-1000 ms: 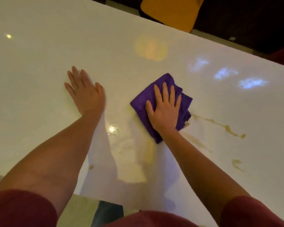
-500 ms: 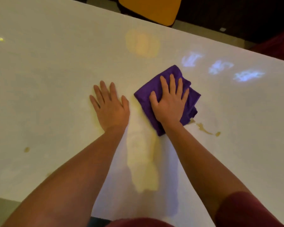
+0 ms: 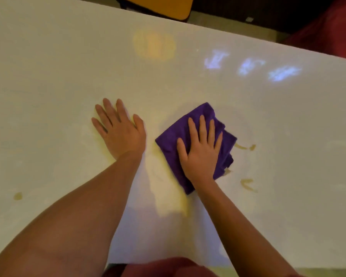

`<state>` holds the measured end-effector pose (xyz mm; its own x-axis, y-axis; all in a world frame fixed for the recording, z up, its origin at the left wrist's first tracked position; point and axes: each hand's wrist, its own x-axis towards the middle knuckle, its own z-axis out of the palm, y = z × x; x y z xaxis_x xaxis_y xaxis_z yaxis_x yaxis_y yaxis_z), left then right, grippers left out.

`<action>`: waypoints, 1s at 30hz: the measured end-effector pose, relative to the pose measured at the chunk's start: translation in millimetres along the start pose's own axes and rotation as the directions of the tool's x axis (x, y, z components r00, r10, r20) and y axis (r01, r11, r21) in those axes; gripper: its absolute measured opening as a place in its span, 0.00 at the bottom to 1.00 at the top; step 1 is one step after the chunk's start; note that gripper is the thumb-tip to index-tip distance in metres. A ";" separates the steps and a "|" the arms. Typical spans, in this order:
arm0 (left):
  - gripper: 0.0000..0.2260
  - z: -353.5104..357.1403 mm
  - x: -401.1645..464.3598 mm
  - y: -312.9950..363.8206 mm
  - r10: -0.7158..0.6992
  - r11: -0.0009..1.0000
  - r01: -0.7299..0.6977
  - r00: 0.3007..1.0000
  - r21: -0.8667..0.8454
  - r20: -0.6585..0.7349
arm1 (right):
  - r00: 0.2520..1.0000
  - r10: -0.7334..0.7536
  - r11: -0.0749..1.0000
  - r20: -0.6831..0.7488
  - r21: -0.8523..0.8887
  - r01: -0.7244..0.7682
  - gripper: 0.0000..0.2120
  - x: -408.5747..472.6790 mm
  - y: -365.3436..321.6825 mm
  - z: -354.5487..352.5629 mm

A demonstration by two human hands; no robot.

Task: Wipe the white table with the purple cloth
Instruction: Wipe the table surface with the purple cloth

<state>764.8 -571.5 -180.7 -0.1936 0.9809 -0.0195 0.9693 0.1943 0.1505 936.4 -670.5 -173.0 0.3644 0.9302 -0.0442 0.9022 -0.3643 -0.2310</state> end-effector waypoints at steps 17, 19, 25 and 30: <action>0.29 1.7 -0.2 1.9 -0.014 0.999 0.013 1.000 0.038 0.023 | 1.000 0.004 1.000 0.019 0.000 -0.004 0.33 136.6 -68.7 6.2; 0.29 2.5 -0.6 3.3 -0.022 0.998 0.021 1.000 0.055 0.008 | 0.998 -0.053 0.999 0.035 0.000 0.053 0.33 165.3 -75.7 6.5; 0.29 2.5 -1.1 1.5 -0.040 0.998 0.040 0.999 0.050 -0.016 | 0.983 -0.167 0.986 0.071 -0.004 0.167 0.33 173.8 -73.9 7.8; 0.29 -0.1 -3.3 6.3 -0.025 0.998 0.027 0.999 0.053 -0.045 | 0.937 -0.335 0.941 0.101 -0.013 0.338 0.33 98.7 6.1 -6.2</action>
<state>771.6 -573.5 -179.6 -0.2241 0.9743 0.0216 0.9704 0.2211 0.0971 979.3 -581.2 -172.8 0.0161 0.9979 -0.0627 0.9752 -0.0295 -0.2192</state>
